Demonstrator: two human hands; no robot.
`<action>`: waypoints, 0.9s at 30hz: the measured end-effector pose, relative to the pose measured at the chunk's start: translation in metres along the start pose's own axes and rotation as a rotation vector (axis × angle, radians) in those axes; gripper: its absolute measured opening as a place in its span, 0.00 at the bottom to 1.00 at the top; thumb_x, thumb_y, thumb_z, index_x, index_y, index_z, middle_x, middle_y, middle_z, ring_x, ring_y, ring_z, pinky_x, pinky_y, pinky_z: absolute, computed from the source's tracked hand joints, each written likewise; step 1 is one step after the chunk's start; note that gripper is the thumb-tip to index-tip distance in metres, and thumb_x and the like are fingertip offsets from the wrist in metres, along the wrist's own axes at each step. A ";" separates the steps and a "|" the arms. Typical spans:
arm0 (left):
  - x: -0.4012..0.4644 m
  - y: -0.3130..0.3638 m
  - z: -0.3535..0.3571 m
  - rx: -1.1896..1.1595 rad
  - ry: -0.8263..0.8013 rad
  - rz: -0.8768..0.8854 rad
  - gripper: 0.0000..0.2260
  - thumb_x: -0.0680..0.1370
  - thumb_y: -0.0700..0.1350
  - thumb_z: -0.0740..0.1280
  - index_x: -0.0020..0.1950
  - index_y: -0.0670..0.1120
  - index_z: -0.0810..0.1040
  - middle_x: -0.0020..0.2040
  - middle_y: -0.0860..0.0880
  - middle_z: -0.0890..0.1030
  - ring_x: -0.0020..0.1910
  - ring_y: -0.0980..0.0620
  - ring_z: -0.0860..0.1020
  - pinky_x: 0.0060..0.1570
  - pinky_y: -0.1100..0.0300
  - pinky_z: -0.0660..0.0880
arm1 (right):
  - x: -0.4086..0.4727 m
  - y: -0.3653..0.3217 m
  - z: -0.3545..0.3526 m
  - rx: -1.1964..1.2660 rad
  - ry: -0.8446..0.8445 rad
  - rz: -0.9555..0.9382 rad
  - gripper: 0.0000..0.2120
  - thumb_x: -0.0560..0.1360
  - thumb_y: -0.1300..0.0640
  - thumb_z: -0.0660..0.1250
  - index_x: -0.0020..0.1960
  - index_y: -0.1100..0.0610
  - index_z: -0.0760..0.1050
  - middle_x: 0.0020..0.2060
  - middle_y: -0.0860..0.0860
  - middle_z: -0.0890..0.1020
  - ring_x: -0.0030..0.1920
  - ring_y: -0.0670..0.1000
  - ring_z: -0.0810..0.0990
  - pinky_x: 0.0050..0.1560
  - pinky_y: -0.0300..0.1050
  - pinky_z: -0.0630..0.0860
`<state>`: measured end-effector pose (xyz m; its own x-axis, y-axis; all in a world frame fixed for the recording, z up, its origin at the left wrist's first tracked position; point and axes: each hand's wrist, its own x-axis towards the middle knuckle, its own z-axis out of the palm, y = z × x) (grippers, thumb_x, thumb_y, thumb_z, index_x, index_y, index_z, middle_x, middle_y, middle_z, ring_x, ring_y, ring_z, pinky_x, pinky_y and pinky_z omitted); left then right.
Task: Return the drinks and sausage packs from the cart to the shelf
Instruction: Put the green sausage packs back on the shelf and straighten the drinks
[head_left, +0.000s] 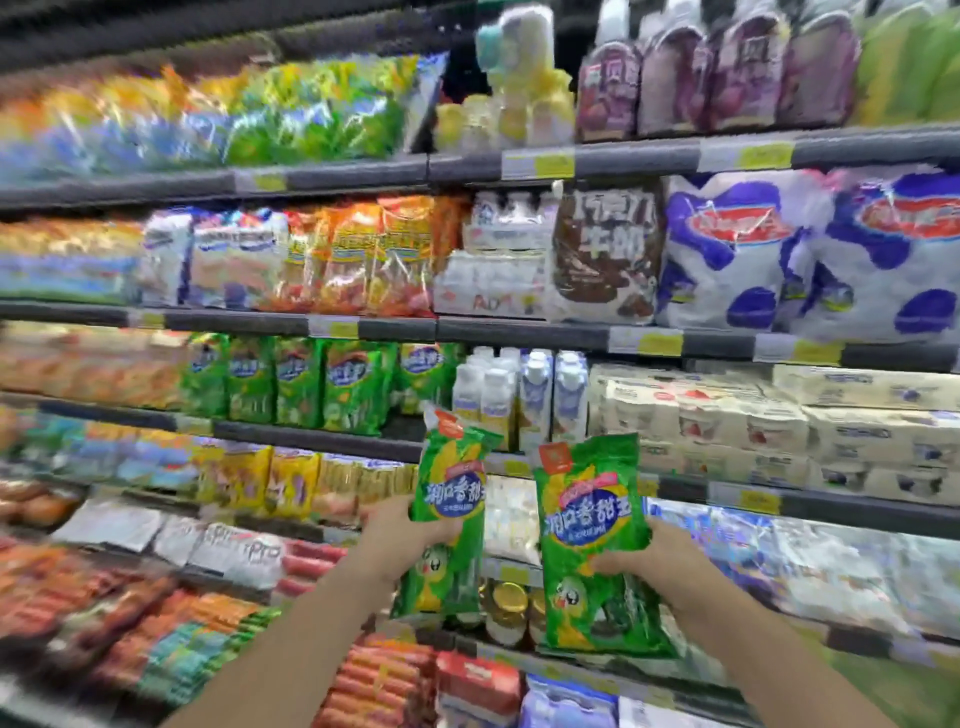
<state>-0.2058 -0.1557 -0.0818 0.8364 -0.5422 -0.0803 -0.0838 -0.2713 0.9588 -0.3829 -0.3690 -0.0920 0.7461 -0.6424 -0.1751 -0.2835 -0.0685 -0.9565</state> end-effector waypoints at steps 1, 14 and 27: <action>0.008 -0.005 -0.018 -0.020 0.023 -0.010 0.04 0.75 0.41 0.74 0.47 0.47 0.81 0.41 0.50 0.84 0.38 0.54 0.80 0.28 0.66 0.74 | 0.008 -0.005 0.017 -0.005 -0.003 -0.009 0.22 0.62 0.63 0.83 0.49 0.59 0.75 0.46 0.53 0.85 0.48 0.54 0.82 0.54 0.52 0.78; 0.124 0.007 -0.084 -0.228 0.147 -0.094 0.19 0.70 0.47 0.79 0.54 0.41 0.78 0.46 0.43 0.85 0.43 0.50 0.83 0.42 0.58 0.80 | 0.094 -0.041 0.099 0.010 -0.222 -0.070 0.21 0.63 0.62 0.83 0.52 0.53 0.79 0.41 0.48 0.88 0.47 0.51 0.86 0.48 0.48 0.78; 0.215 0.009 -0.096 -0.247 0.050 -0.118 0.56 0.57 0.58 0.83 0.78 0.45 0.59 0.76 0.43 0.65 0.73 0.40 0.65 0.73 0.38 0.59 | 0.171 -0.069 0.120 0.056 -0.231 -0.089 0.19 0.66 0.63 0.81 0.55 0.56 0.79 0.47 0.53 0.88 0.52 0.55 0.86 0.62 0.59 0.78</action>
<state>0.0254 -0.1984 -0.0641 0.8587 -0.4769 -0.1878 0.1451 -0.1253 0.9815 -0.1637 -0.3829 -0.0839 0.8865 -0.4435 -0.1317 -0.1811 -0.0707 -0.9809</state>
